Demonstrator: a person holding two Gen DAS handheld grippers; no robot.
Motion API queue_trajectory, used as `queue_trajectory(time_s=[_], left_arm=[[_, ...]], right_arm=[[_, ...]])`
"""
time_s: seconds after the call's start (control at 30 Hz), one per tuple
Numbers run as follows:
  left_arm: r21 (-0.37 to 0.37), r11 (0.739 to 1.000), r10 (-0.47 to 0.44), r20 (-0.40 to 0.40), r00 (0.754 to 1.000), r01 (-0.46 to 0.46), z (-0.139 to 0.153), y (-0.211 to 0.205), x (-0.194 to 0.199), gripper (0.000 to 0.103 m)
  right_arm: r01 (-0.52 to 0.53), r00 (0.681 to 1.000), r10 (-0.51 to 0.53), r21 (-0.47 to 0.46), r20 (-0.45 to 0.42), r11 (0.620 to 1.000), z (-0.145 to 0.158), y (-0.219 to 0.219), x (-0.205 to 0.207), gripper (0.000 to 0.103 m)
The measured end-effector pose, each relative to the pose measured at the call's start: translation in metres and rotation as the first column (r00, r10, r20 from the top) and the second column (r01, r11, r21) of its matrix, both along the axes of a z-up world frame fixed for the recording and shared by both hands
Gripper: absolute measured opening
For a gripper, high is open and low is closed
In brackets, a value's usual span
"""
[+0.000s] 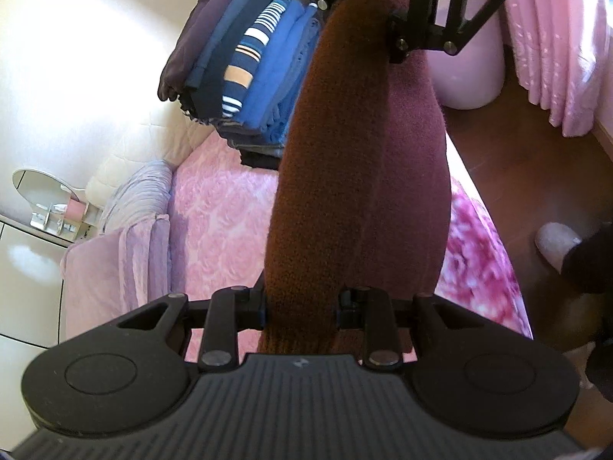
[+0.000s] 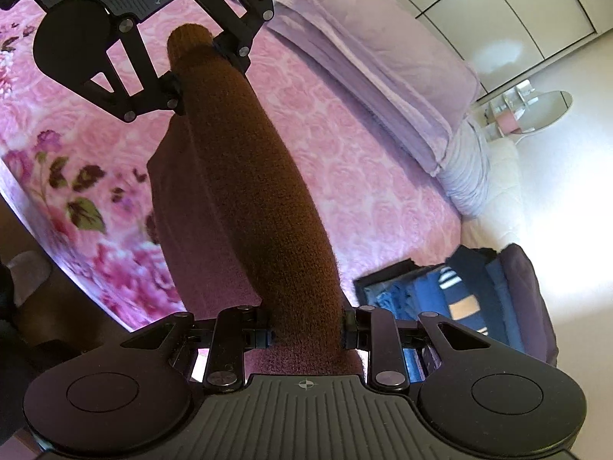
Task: Fold clothes
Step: 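Lift the folded cardigan with both grippers and carry it toward the clothes stack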
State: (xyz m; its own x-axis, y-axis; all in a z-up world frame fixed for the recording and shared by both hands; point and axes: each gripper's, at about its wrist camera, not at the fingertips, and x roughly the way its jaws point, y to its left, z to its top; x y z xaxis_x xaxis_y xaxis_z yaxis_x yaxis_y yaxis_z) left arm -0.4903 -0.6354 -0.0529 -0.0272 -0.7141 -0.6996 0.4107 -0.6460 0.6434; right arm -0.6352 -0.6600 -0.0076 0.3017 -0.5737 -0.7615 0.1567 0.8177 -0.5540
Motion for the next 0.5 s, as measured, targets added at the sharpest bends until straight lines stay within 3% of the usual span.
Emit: queue_trajectory(time_s=[0.23, 0.5], left_arm=[[-0.052, 0.996, 0.075, 0.019, 0.997, -0.074, 0.018, -0.036, -0.03, 0.025], [-0.113, 0.982, 0.152, 0.023, 0.988, -0.148, 0.042, -0.065, -0.025, 0.025]], right_arm=[[-0.085, 0.996, 0.086, -0.034, 0.029, 0.996, 0.021, -0.045, -0.032, 0.027], [-0.159, 0.985, 0.164, -0.09, 0.055, 0.983, 0.047, -0.08, -0.031, 0.027]])
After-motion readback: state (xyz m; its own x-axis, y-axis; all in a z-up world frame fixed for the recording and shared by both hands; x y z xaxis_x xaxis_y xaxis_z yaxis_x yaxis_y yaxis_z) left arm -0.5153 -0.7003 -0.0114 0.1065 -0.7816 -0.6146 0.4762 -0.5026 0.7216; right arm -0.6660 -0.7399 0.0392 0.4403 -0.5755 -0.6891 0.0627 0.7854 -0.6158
